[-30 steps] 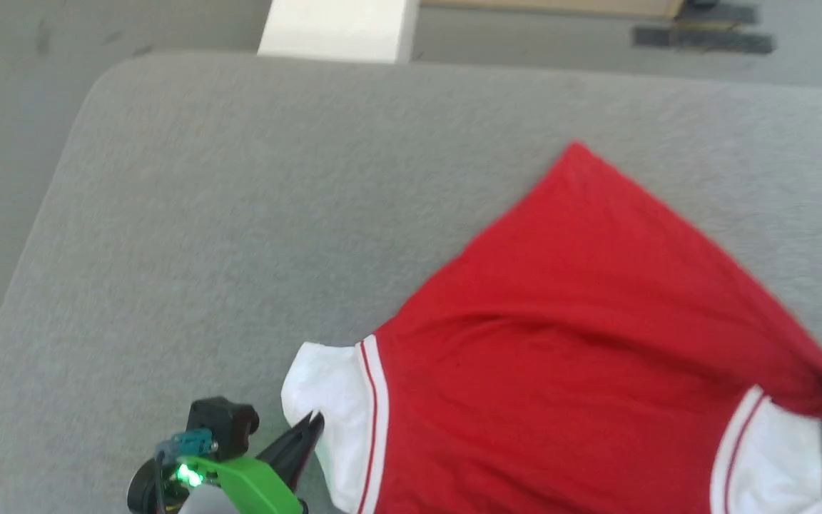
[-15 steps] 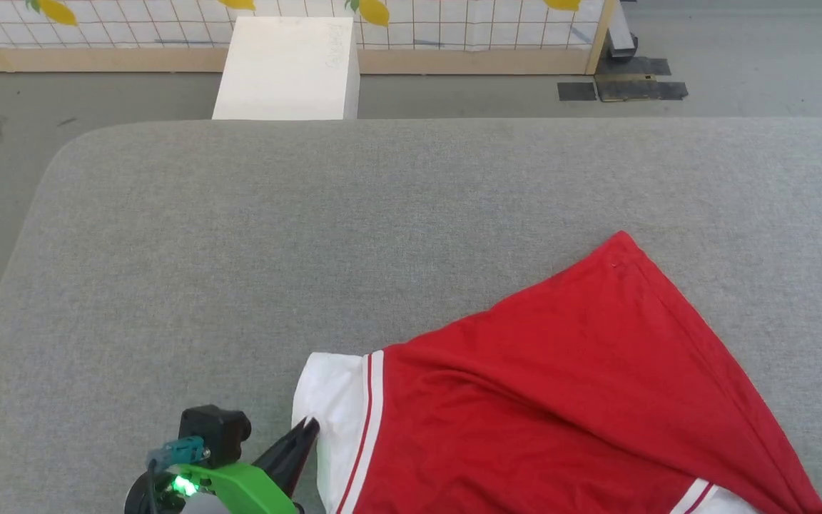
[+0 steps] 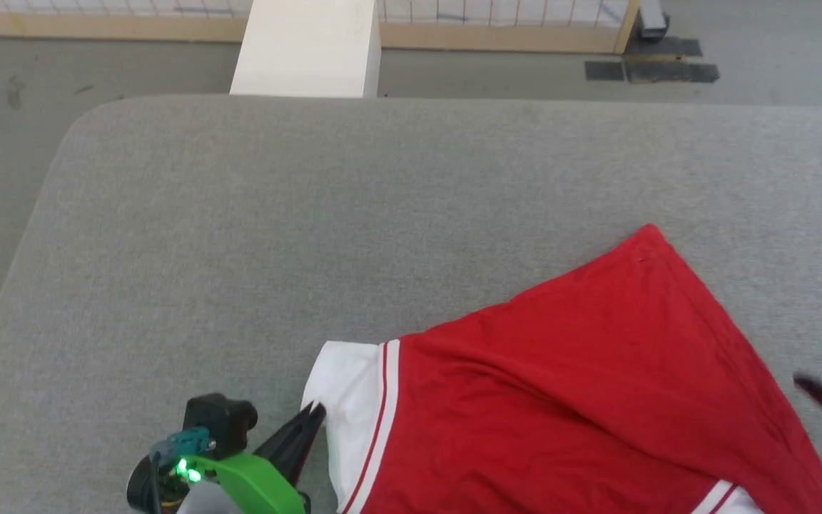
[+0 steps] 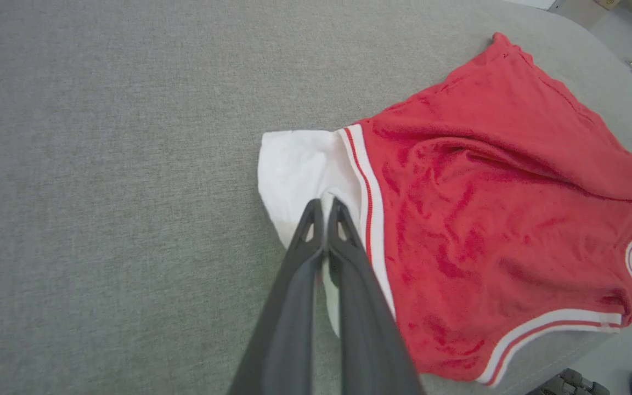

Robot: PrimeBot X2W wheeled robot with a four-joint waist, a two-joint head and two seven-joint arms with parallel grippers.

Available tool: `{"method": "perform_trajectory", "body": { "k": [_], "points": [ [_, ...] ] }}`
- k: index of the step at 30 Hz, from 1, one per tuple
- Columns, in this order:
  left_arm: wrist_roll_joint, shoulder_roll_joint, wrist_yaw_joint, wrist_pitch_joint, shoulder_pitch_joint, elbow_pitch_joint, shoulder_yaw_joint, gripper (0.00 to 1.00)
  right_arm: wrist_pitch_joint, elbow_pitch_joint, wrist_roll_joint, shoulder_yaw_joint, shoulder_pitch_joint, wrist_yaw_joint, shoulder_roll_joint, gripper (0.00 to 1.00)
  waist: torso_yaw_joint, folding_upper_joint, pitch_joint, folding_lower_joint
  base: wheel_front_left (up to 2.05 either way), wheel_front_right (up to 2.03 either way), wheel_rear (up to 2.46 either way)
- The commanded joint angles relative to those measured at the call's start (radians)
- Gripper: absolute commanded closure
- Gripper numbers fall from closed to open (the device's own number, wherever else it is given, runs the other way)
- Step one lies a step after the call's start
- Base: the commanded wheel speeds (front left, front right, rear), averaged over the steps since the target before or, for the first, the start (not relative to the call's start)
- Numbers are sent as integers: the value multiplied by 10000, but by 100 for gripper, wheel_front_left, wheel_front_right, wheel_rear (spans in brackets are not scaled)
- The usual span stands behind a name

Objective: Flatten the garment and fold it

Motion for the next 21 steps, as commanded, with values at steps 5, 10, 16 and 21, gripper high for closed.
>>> {"method": "perform_trajectory", "body": {
  "k": [5,10,16,21],
  "points": [
    [343,21,87,125,-573,-530,-92,100,354,67,-110,584,-2047,-15,125,0,684,13,883,1,0,0,0],
    [557,-150,44,204,-968,-860,-305,100,554,1147,-684,1288,-3631,-15,406,0,1252,13,1579,1,0,0,0],
    [734,-393,-10,170,-1359,-1030,-491,100,608,2606,-1338,1883,-4988,-15,483,0,1843,13,2236,1,0,0,0],
    [770,-661,-81,19,-1565,-924,-633,100,651,3798,-1618,1920,-5434,-15,513,0,2219,13,2585,1,0,0,0]
  ]
}}
